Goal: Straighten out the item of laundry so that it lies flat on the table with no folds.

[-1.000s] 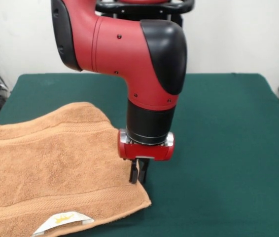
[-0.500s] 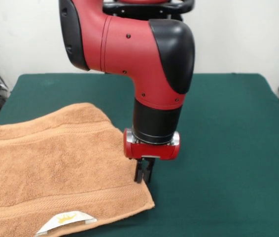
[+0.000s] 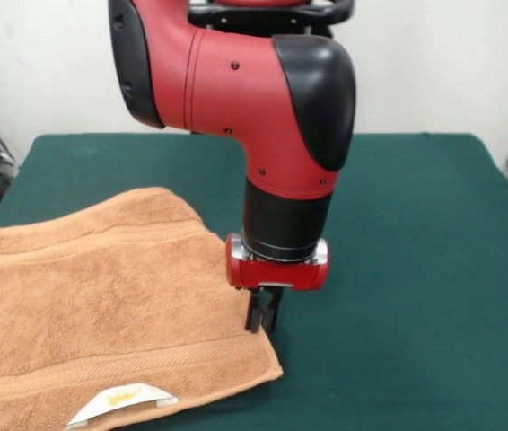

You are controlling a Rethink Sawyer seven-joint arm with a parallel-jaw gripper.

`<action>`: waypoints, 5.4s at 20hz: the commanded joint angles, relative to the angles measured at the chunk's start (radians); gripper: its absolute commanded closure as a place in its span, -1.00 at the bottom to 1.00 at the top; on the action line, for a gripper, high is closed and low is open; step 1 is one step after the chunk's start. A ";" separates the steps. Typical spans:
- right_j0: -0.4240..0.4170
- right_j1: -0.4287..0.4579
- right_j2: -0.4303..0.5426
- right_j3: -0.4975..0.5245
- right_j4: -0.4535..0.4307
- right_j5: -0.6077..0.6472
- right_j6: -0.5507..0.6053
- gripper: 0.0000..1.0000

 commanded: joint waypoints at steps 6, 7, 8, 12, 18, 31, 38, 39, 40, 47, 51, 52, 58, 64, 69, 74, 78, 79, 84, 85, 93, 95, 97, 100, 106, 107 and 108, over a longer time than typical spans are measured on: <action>0.081 -0.030 0.065 0.104 0.005 0.036 0.143 1.00; 0.086 -0.029 0.061 0.102 0.006 0.039 0.147 1.00; 0.088 -0.026 0.058 0.094 0.006 0.046 0.145 1.00; 0.098 -0.014 0.055 0.070 0.002 0.060 0.130 1.00; 0.104 -0.016 0.067 0.070 -0.007 0.067 0.101 1.00; 0.093 -0.056 0.125 0.125 -0.036 0.065 0.007 1.00; 0.085 -0.064 0.133 0.127 -0.032 0.081 -0.002 1.00; 0.079 -0.069 0.132 0.127 -0.033 0.099 -0.013 1.00; 0.075 -0.074 0.134 0.128 -0.034 0.110 -0.022 1.00; 0.041 -0.110 0.152 0.161 -0.036 0.140 -0.055 1.00; 0.026 -0.112 0.164 0.161 -0.035 0.152 -0.067 1.00; 0.021 -0.114 0.168 0.163 -0.035 0.152 -0.070 1.00; 0.006 -0.106 0.183 0.145 -0.037 0.167 -0.077 1.00; -0.041 -0.117 0.218 0.150 -0.042 0.192 -0.128 1.00; -0.136 -0.171 0.257 0.177 -0.070 0.225 -0.228 1.00; -0.267 -0.221 0.312 0.197 -0.084 0.273 -0.315 1.00; -0.336 -0.232 0.352 0.187 -0.116 0.303 -0.353 1.00; -0.346 -0.237 0.359 0.196 -0.127 0.299 -0.350 1.00; -0.376 -0.248 0.393 0.201 -0.162 0.321 -0.339 1.00; -0.382 -0.259 0.399 0.222 -0.169 0.312 -0.332 1.00; -0.385 -0.270 0.421 0.238 -0.211 0.301 -0.278 1.00; -0.387 -0.269 0.427 0.238 -0.219 0.302 -0.268 1.00; -0.389 -0.269 0.431 0.237 -0.225 0.304 -0.261 1.00; -0.391 -0.269 0.437 0.237 -0.233 0.306 -0.253 1.00; -0.398 -0.270 0.452 0.241 -0.251 0.310 -0.242 1.00; -0.399 -0.270 0.455 0.242 -0.254 0.309 -0.238 1.00; -0.400 -0.269 0.457 0.241 -0.256 0.310 -0.236 1.00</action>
